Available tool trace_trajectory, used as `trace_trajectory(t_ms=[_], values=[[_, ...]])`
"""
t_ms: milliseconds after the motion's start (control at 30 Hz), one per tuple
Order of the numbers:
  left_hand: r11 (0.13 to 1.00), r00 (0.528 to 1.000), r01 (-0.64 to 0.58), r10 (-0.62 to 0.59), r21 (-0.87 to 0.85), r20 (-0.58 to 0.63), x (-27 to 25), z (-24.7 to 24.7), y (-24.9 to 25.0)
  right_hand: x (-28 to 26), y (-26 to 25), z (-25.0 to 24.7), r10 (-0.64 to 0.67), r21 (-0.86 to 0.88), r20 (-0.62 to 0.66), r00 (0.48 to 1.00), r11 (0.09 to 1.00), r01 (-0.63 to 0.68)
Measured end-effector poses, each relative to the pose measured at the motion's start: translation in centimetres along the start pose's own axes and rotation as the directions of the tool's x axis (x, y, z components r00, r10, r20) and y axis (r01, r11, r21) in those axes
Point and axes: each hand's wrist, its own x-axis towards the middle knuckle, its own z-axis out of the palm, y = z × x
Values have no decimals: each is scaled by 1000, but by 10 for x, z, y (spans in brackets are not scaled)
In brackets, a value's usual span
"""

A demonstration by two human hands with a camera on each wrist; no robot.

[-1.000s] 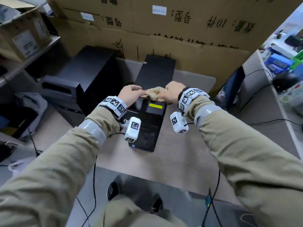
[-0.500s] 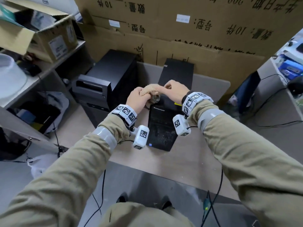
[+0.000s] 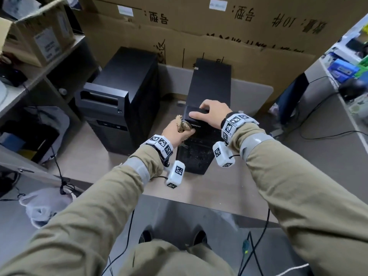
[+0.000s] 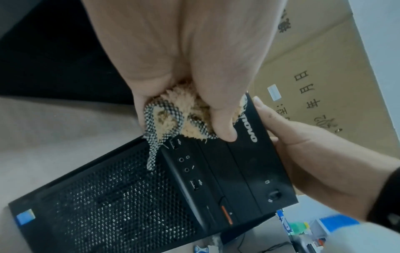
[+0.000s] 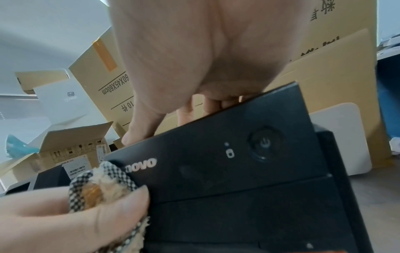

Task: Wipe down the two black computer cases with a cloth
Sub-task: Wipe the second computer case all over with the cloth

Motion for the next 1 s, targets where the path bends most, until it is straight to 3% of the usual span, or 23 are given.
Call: trace_trajectory(t_ms=[233, 567, 800, 1000], values=[[998, 993, -14, 20, 53, -119, 4, 13, -6, 6, 4, -6, -34, -12, 31, 999, 999, 35], [998, 992, -24, 31, 58, -126, 2, 34, -4, 6, 22, -14, -55, -101, 71, 996, 993, 62], [998, 995, 7, -2, 55, -95, 2, 58, 11, -6, 48, -24, 5, -90, 66, 998, 996, 1], [998, 1000, -5, 5, 61, 8, 4, 48, 18, -8, 41, -30, 50, -146, 86, 995, 989, -37]])
